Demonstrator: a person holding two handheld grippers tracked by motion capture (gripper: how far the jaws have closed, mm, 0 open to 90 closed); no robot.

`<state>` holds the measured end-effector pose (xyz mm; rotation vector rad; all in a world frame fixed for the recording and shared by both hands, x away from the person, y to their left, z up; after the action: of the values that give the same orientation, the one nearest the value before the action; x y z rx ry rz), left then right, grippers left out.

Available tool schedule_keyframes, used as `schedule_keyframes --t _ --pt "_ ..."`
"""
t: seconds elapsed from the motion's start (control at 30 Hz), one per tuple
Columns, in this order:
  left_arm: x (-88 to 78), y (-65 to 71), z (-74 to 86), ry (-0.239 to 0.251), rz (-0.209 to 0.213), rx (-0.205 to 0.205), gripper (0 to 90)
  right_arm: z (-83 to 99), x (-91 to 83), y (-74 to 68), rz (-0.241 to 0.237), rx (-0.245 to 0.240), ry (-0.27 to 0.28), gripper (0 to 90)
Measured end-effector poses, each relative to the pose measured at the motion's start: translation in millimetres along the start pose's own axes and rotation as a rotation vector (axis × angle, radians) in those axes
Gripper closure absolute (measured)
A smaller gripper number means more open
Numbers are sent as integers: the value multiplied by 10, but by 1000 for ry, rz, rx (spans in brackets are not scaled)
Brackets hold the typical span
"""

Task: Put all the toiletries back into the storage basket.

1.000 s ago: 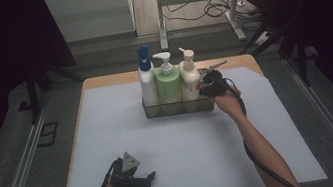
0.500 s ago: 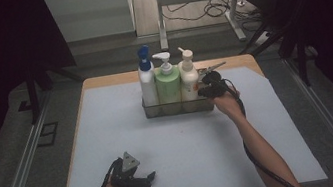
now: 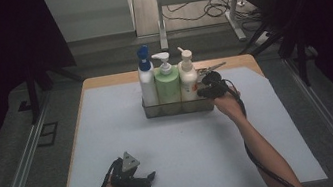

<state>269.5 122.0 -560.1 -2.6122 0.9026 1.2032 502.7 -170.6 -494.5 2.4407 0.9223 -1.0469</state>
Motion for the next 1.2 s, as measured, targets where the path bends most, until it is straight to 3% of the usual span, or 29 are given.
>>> schedule_keyframes --t 0.53,0.8,1.07,1.2 --pt "1 -1 0 -1 1 -1 121 10 -13 -22 -4 2 -1 895" --pt "0 0 0 1 0 0 121 -7 -118 30 -2 6 21 773" --pt "0 0 0 1 0 0 121 -11 -218 28 -2 -1 33 708" --pt "0 0 1 1 0 0 121 9 -259 35 8 1 35 596"
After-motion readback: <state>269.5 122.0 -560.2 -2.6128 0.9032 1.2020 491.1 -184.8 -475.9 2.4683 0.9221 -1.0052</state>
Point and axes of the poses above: each handheld gripper's, and its own axes: x roughly forward along the jaws, z roughly out of its underside, y roughly to its right, the point moved 5 cm from there along x, roughly forward along the jaws, and after that the axes turned 8 degrees about -x, right-handed, at the moved point
